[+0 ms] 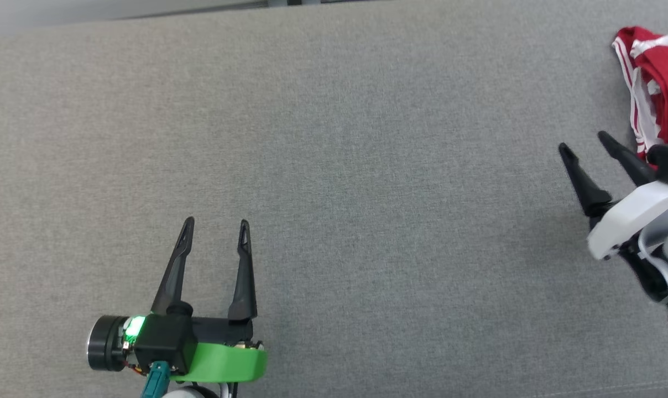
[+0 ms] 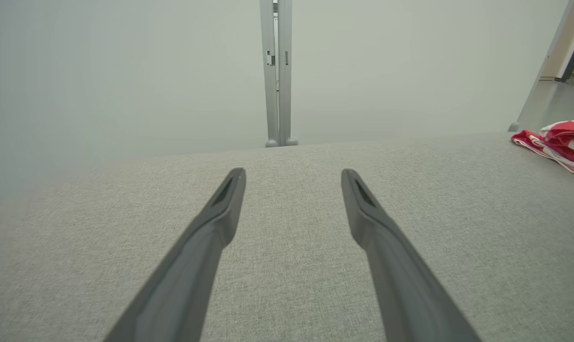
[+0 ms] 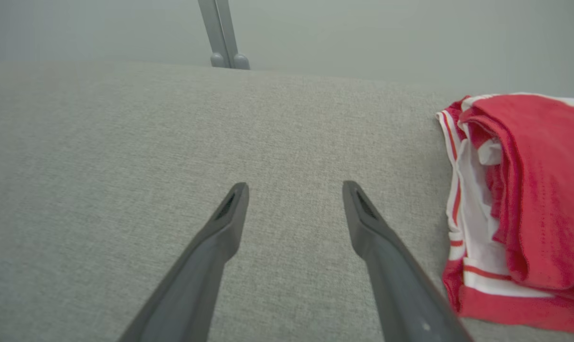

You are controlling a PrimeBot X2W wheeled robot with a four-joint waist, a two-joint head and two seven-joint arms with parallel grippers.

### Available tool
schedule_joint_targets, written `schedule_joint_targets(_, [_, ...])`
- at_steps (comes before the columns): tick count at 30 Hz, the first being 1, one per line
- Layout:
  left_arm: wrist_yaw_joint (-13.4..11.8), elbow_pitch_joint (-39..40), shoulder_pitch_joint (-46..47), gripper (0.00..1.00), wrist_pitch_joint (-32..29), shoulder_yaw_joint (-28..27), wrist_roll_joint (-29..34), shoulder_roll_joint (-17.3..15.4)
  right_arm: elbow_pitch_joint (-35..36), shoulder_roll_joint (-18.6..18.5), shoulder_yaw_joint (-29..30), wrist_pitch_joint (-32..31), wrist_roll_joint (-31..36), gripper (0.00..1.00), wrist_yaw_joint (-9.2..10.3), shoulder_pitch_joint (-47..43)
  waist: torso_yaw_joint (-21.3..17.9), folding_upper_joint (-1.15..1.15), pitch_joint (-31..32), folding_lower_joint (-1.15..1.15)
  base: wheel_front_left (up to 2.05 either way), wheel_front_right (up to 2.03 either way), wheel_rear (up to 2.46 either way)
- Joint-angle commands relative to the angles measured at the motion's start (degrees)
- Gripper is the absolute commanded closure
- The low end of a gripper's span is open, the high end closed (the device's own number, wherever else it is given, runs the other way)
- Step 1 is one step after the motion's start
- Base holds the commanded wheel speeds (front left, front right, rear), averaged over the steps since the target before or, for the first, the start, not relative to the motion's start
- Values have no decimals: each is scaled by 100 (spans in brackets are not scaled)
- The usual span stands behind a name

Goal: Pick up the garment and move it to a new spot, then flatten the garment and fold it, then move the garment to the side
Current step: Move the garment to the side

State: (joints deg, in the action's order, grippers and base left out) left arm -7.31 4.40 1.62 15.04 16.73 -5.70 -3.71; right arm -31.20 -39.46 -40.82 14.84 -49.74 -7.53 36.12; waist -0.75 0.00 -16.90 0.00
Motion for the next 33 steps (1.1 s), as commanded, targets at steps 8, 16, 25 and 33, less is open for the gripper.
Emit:
schedule_joint_targets(8, [75, -339, -811, 0, 15, -661, -463, 64, 865, 1553, 1789, 33, 1801, 0, 10, -1928, 298, 0, 1296, 0, 0, 0, 0])
schedule_joint_targets(16, [562, -314, -1247, 0, 15, -1020, -510, 76, 2002, 2604, 2936, 34, 3116, 0, 10, -3210, 308, 0, 1841, 0, 0, 0, 0])
schedule_joint_targets(25, [567, -165, -1547, 0, 15, -1064, -236, 78, 2410, 3060, 3117, 34, 3552, 0, 10, -4020, 330, 0, 2160, 0, 0, 0, 0])
schedule_joint_targets(33, [806, -254, -1568, 0, 15, -1052, -268, 78, 2332, 3194, 3075, 34, 3627, 0, 10, -4311, 329, 0, 2266, 0, 0, 0, 0])
